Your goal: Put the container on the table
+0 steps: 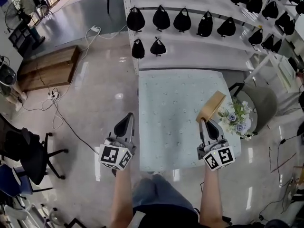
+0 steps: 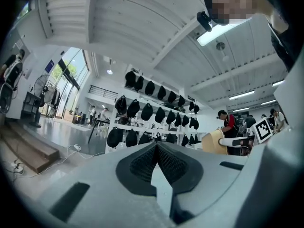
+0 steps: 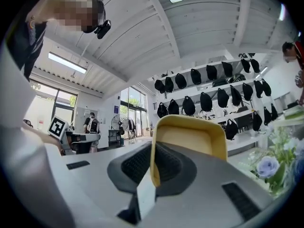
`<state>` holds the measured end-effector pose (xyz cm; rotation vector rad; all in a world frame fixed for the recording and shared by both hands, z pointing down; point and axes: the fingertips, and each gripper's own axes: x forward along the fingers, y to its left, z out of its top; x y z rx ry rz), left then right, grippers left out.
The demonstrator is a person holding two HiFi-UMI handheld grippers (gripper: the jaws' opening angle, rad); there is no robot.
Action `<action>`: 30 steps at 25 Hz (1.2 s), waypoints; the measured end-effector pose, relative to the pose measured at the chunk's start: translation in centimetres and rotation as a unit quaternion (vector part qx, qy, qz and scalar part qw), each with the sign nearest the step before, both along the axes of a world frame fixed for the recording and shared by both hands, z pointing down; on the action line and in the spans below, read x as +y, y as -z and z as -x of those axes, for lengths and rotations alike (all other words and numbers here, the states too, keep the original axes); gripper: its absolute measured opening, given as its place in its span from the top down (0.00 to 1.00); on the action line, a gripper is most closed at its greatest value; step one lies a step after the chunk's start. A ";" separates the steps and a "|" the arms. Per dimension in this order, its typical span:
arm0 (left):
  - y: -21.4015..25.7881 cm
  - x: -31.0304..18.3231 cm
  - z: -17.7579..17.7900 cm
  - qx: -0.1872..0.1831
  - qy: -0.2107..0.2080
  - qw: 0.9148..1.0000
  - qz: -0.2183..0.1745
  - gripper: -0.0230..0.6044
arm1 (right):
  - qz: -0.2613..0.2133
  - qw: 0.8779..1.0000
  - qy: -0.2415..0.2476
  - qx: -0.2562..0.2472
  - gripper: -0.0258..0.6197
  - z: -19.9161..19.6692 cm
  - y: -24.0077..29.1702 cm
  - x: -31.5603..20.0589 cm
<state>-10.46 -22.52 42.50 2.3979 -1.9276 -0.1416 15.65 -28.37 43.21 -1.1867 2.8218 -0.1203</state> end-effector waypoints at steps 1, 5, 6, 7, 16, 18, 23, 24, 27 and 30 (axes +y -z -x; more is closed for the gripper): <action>-0.1 -0.4 0.4 -0.001 0.003 1.000 0.001 0.96 | 0.000 1.000 0.001 0.001 0.94 0.2 0.0 -0.7; 0.0 -2.7 1.3 -0.004 0.007 1.000 0.003 0.96 | 0.005 1.000 0.002 0.008 0.94 0.9 -0.2 -3.3; 0.0 -3.3 1.5 -0.003 0.006 1.000 0.004 0.96 | 0.006 1.000 0.003 0.010 0.94 1.2 -0.2 -3.8; -0.1 -3.9 1.7 -0.002 0.005 1.000 0.005 0.96 | 0.008 1.000 0.003 0.012 0.94 1.4 -0.3 -4.3; -1.8 -8.7 3.5 0.007 -0.011 1.000 0.018 0.96 | 0.011 0.997 0.013 0.073 0.94 4.2 -1.6 -8.2; -2.5 -9.6 3.8 0.011 -0.012 1.000 0.022 0.96 | 0.010 0.995 0.023 0.097 0.94 5.0 -2.3 -9.3; -4.4 -11.9 4.2 0.010 -0.016 0.999 0.031 0.96 | 0.003 0.982 0.066 0.175 0.94 8.4 -4.7 -12.3; -4.9 -12.4 4.3 0.008 -0.017 0.999 0.034 0.96 | 0.003 0.978 0.078 0.191 0.94 9.4 -5.3 -12.9; -6.4 -13.9 4.9 0.005 -0.013 0.999 0.043 0.96 | 0.009 0.965 0.123 0.230 0.94 12.8 -7.0 -14.9; -7.8 -15.7 5.5 0.009 -0.003 0.999 0.047 0.96 | 0.013 0.949 0.169 0.265 0.94 16.2 -9.2 -16.7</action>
